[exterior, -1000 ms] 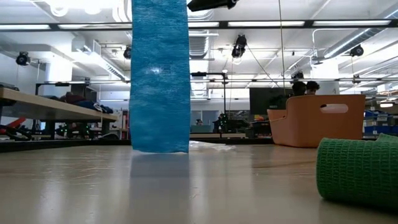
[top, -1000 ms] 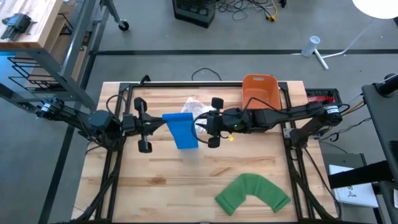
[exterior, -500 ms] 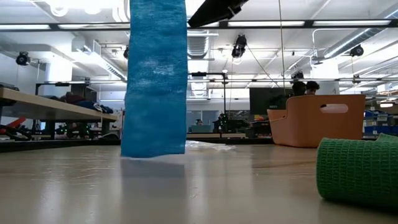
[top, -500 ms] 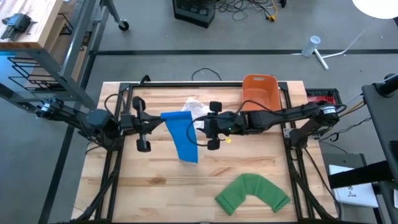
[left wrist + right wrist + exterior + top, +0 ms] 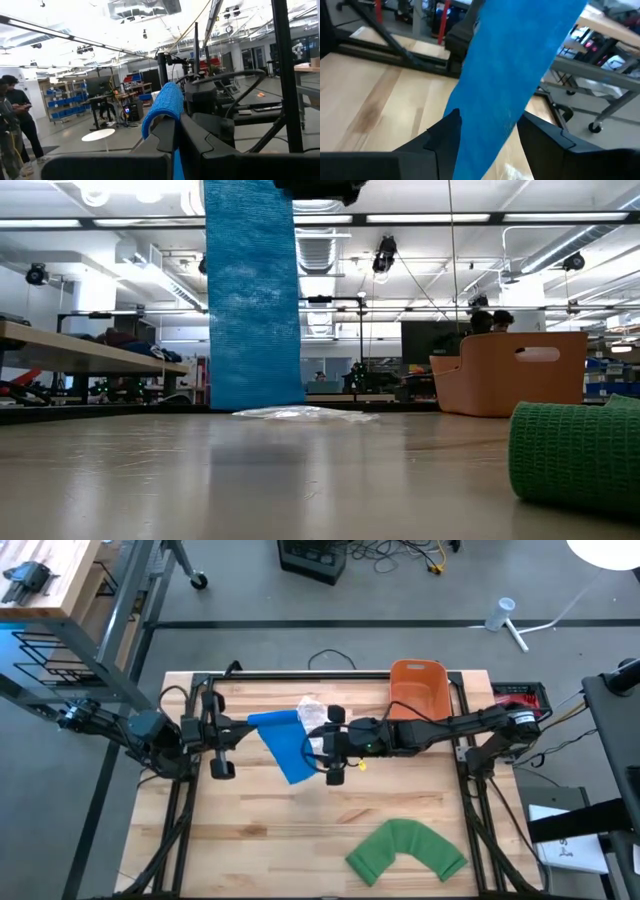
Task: Roll bandage
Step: Roll the blue bandage
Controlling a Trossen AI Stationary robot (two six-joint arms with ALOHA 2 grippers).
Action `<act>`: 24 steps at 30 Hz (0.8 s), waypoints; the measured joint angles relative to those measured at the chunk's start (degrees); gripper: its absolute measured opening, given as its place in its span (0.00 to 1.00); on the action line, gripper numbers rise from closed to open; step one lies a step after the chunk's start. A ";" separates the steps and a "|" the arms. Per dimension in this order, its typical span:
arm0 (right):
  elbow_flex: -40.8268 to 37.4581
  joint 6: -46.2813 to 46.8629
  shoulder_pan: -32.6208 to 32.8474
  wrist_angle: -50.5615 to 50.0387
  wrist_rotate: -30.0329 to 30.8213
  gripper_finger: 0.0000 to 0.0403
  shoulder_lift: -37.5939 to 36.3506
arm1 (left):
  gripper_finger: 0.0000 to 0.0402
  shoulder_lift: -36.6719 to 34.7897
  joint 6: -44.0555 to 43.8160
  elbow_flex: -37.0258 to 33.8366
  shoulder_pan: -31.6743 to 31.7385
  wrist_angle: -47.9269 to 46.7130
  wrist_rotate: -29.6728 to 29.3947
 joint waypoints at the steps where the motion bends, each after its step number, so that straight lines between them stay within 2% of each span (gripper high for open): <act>1: 0.00 -0.33 -0.14 0.48 0.21 0.46 0.25 | 0.00 0.00 -0.06 0.00 0.02 -0.07 0.38; 13: 0.02 1.09 -0.29 6.61 -1.57 0.36 3.60 | 0.00 0.25 -0.21 0.04 0.00 2.08 1.83; 24: 0.00 -0.49 -0.29 7.99 -1.58 0.12 4.14 | 0.00 0.38 -0.59 0.04 0.01 2.13 1.83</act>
